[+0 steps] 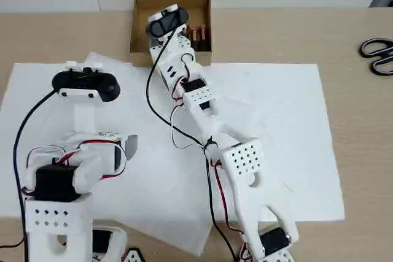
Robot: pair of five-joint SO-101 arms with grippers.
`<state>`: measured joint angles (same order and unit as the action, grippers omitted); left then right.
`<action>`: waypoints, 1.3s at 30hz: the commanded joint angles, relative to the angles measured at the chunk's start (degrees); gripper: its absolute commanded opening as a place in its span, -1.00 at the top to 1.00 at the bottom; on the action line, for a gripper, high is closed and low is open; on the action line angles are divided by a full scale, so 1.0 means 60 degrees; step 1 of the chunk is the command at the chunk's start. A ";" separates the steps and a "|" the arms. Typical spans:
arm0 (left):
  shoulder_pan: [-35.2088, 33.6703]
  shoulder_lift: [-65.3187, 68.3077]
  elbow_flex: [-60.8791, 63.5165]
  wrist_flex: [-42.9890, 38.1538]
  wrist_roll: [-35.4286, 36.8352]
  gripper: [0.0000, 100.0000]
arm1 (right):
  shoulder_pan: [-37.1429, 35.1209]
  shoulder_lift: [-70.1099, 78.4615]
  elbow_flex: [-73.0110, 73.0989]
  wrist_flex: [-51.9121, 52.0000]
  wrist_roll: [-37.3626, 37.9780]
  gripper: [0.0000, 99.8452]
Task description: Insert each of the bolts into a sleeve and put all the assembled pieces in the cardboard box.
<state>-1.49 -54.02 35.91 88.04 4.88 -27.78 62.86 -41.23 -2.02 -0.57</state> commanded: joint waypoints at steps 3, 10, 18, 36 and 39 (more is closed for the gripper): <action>0.0000 -0.0073 -0.0022 0.0044 -0.0029 0.57 | 0.0051 -0.0374 -0.0615 -0.0007 0.0117 0.57; 0.0000 -0.0073 -0.0081 0.0044 -0.0029 0.57 | 0.0344 -0.0974 -0.0630 0.0051 0.0161 0.57; -0.0029 -0.0176 -0.1560 0.0469 -0.0044 0.57 | 0.0989 -0.4095 -0.0630 0.2293 0.0161 0.57; -0.0044 -0.6212 -0.3055 0.1084 -0.0879 0.57 | 0.1634 -1.3018 -0.0615 1.3018 0.0103 0.57; 0.0000 -0.7121 -0.2381 0.1040 -0.0894 0.57 | 0.1634 -1.4322 -0.0586 1.4659 0.0103 0.57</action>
<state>-1.49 -92.88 19.21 94.73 -0.13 -18.29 -14.15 -42.90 77.10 -0.40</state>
